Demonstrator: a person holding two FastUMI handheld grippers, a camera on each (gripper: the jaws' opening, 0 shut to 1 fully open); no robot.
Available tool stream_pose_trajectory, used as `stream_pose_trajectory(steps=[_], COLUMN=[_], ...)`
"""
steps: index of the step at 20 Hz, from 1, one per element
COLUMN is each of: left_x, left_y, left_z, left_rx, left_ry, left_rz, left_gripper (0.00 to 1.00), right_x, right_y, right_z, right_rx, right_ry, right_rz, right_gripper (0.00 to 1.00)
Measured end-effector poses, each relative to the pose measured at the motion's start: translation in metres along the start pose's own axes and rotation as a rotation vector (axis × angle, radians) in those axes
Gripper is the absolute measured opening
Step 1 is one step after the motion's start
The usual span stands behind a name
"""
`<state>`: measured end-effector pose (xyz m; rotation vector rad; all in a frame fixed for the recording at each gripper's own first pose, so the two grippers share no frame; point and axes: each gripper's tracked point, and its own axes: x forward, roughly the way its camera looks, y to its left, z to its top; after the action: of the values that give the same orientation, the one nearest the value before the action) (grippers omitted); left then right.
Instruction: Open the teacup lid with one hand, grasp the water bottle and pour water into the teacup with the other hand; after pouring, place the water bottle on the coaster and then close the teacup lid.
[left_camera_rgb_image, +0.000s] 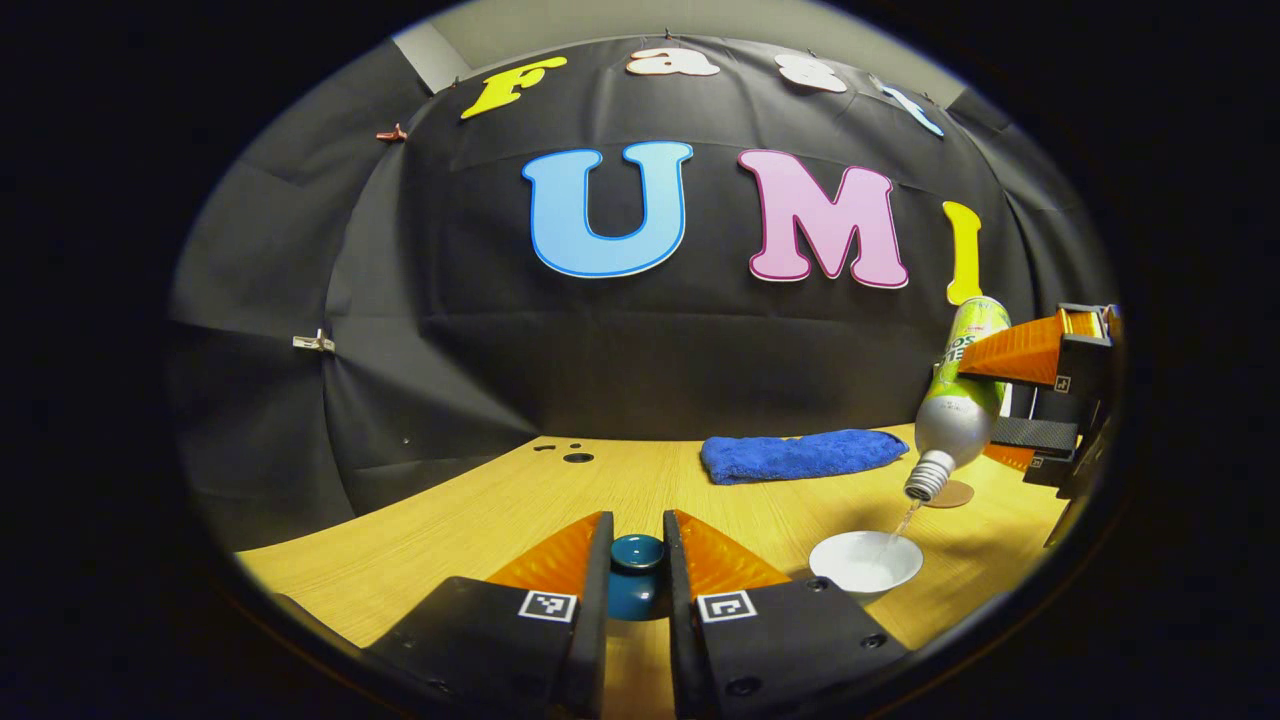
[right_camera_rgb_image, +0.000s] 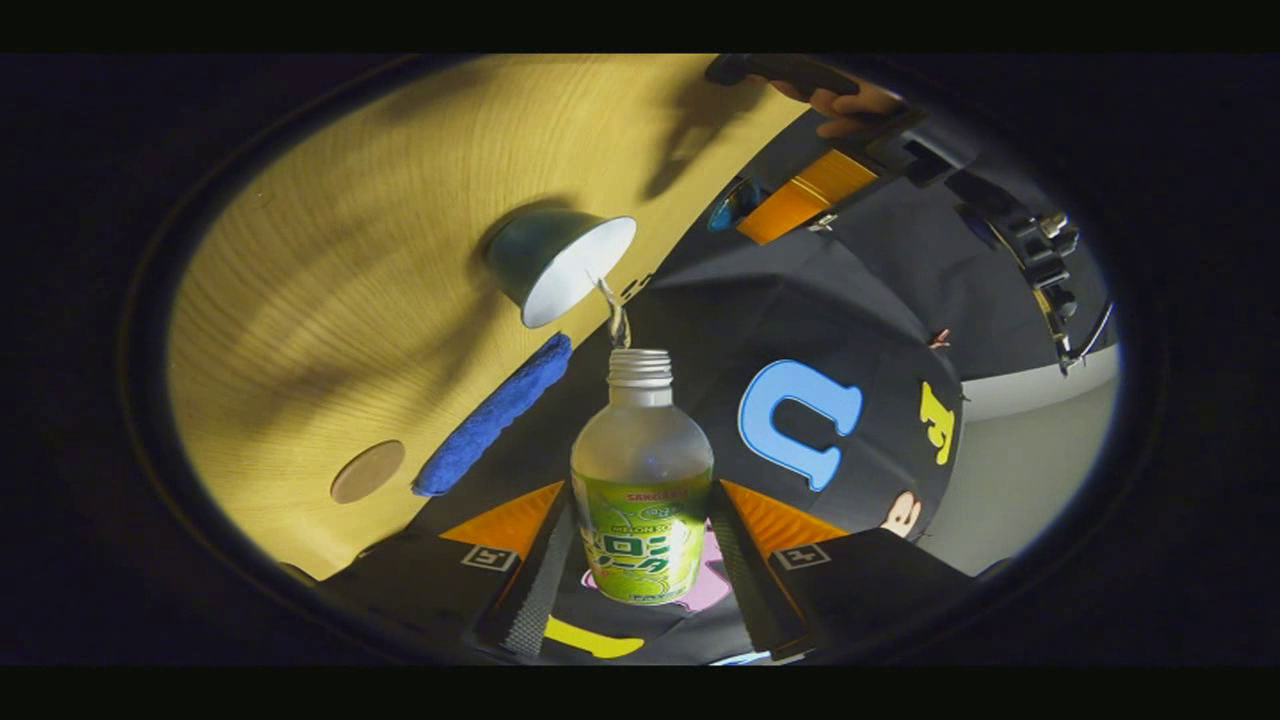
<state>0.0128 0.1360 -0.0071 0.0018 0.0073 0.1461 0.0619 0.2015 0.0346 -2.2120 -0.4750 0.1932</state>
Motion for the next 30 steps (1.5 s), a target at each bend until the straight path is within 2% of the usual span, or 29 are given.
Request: stream_pose_trajectory(steps=[2,3,12,14,15,18,25,30], left_x=[0.000,0.000,0.000,-0.001,-0.001,-0.001,-0.001,-0.001], left_y=[0.000,0.000,0.000,0.000,0.000,0.000,0.000,0.001], left_z=[-0.001,-0.001,0.000,0.000,-0.001,-0.001,-0.001,-0.002], left_rx=[0.000,0.000,0.000,0.000,0.000,0.000,0.000,0.001], left_ry=[0.000,0.000,0.000,0.000,0.000,0.000,0.000,0.000], left_rz=[0.004,0.003,0.004,0.004,0.004,0.004,0.006,0.009], left_gripper=[0.32,0.30,0.30,0.32,0.30,0.30,0.30,0.30], right_x=[0.001,0.001,0.002,0.001,0.000,-0.004,-0.012,-0.013], right_y=[-0.003,-0.003,-0.007,-0.005,0.000,0.020,0.051,0.051], right_z=[-0.001,0.000,0.004,0.006,0.007,0.014,0.029,0.023], right_rx=[-0.014,-0.017,-0.025,-0.003,0.038,0.258,0.781,1.314], right_ry=[0.001,0.000,-0.009,-0.012,-0.012,-0.008,0.016,0.057], right_rz=[-0.013,-0.015,-0.017,-0.009,0.008,0.085,0.204,0.266], right_gripper=[0.77,0.77,0.77,0.77,0.77,0.77,0.77,0.78])
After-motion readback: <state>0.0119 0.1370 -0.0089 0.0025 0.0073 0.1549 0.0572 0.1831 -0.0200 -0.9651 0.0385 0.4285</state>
